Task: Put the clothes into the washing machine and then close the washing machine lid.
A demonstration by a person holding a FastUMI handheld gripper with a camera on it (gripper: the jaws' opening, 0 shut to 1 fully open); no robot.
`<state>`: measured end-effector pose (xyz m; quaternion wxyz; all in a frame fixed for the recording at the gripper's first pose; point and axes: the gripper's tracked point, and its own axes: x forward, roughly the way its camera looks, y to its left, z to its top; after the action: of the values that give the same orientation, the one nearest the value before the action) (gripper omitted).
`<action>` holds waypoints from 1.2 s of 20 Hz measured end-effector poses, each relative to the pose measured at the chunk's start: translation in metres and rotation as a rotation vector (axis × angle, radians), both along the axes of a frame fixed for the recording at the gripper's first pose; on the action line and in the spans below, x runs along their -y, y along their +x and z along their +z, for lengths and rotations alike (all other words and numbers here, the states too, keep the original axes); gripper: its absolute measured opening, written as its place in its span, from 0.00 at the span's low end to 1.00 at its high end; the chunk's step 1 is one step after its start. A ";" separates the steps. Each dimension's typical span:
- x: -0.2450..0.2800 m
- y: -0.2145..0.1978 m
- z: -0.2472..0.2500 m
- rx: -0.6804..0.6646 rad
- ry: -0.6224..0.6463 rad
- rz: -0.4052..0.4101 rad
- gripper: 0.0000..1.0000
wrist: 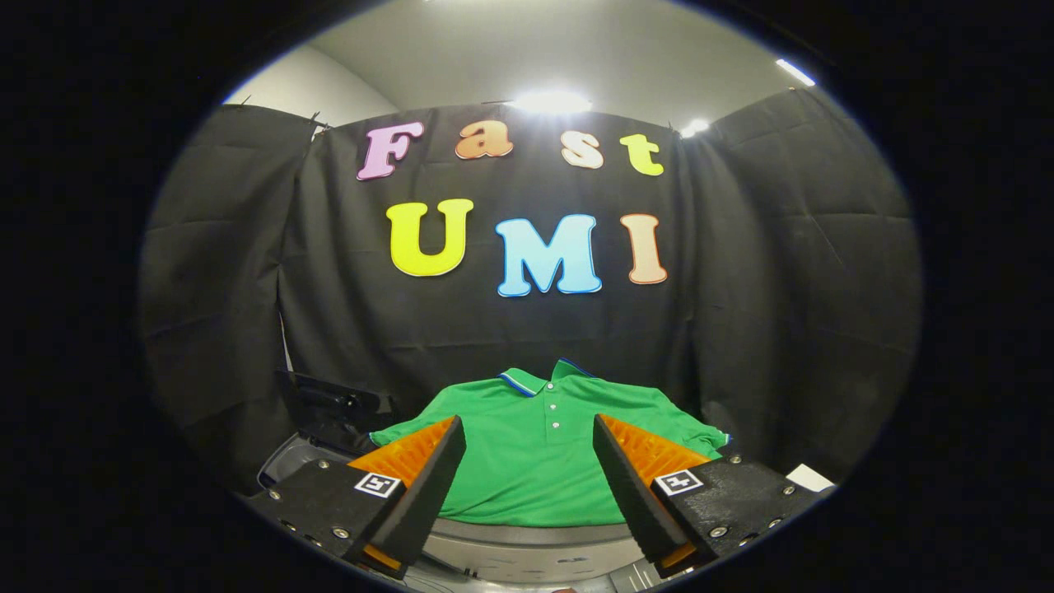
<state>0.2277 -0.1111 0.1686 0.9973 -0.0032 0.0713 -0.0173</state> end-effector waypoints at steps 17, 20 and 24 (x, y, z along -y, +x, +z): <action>0.022 0.132 -0.054 -0.285 0.006 0.040 0.96; 0.024 0.147 -0.069 -0.341 0.006 0.046 0.96; 0.028 0.161 -0.088 -0.420 0.018 0.054 0.96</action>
<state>0.3886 -0.1392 0.0808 0.9606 0.0004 0.2778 0.0111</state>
